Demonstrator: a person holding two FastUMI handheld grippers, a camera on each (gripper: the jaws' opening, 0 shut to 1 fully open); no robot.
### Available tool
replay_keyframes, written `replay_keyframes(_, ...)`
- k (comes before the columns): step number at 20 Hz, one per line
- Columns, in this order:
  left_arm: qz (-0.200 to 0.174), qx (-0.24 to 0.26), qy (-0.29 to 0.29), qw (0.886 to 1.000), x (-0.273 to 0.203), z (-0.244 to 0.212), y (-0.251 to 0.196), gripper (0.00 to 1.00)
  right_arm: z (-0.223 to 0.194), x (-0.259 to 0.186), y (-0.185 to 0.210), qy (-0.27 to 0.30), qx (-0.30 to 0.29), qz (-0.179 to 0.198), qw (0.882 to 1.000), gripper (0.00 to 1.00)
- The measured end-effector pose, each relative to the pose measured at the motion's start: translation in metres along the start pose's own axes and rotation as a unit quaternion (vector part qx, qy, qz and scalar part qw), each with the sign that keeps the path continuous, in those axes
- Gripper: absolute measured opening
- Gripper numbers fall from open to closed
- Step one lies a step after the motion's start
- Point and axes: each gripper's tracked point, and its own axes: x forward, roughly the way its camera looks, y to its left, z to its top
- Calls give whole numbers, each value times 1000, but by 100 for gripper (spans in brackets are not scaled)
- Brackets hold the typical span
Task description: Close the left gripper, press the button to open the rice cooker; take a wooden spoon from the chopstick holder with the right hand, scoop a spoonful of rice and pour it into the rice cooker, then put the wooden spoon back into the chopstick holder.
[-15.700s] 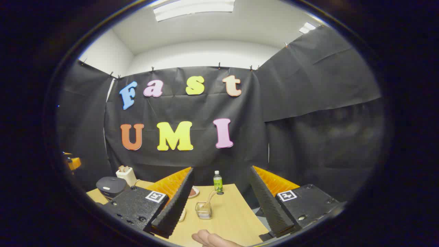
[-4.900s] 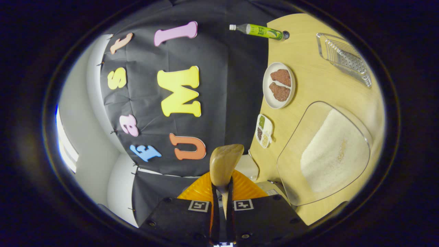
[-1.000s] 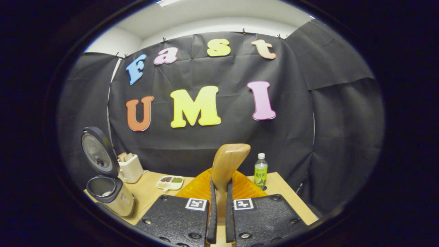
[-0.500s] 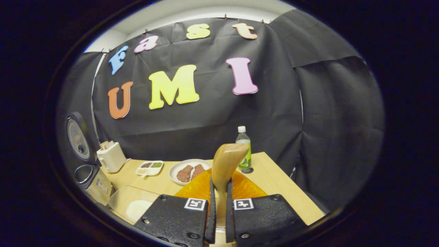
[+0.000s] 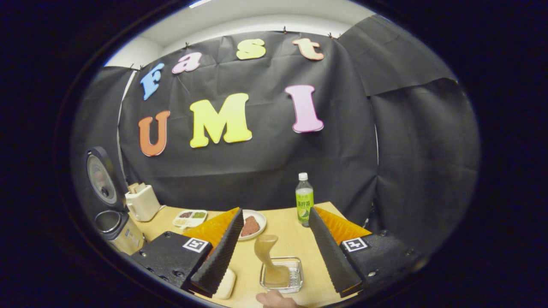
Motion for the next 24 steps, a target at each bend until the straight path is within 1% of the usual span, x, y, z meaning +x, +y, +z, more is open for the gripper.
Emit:
replay_keyframes(1,2,-2,1,1000,6,4,-1,95,12,-8,4,-11,-1,4,1000,96)
replay_keyframes(2,2,-4,0,1000,12,8,-2,95,25,-17,9,-22,-4,10,1000,99)
replay_keyframes(4,2,-3,-1,1000,21,15,-5,95,46,-35,17,-40,-18,16,999,99)
replay_keyframes(6,11,5,-5,1000,34,26,-1,95,66,-55,27,-53,-24,28,998,99)
replay_keyframes(9,28,8,-18,999,56,49,9,95,84,-77,35,-62,-26,45,997,99)
replay_keyframes(11,30,7,-29,999,75,67,16,94,84,-91,40,-55,-29,60,996,99)
replay_keyframes(13,38,18,-32,999,97,81,26,94,88,-102,40,-56,-28,74,995,97)
replay_keyframes(15,52,32,-35,998,119,95,42,94,87,-109,34,-56,-17,76,995,99)
replay_keyframes(16,53,33,-34,997,130,103,45,94,85,-113,31,-56,-12,77,995,98)
replay_keyframes(18,47,32,-42,997,153,119,49,94,84,-118,26,-60,-2,80,995,98)
replay_keyframes(19,50,25,-40,998,164,123,54,94,82,-122,24,-60,0,85,995,96)
replay_keyframes(20,40,17,-33,999,176,125,51,94,76,-125,21,-59,1,92,994,96)
replay_keyframes(21,32,14,-27,999,187,127,48,94,67,-125,13,-55,9,92,994,96)
replay_keyframes(22,34,19,-29,999,198,133,53,94,65,-126,4,-54,14,88,995,98)
replay_keyframes(24,34,29,-32,998,224,143,58,94,63,-130,-11,-56,16,80,995,99)
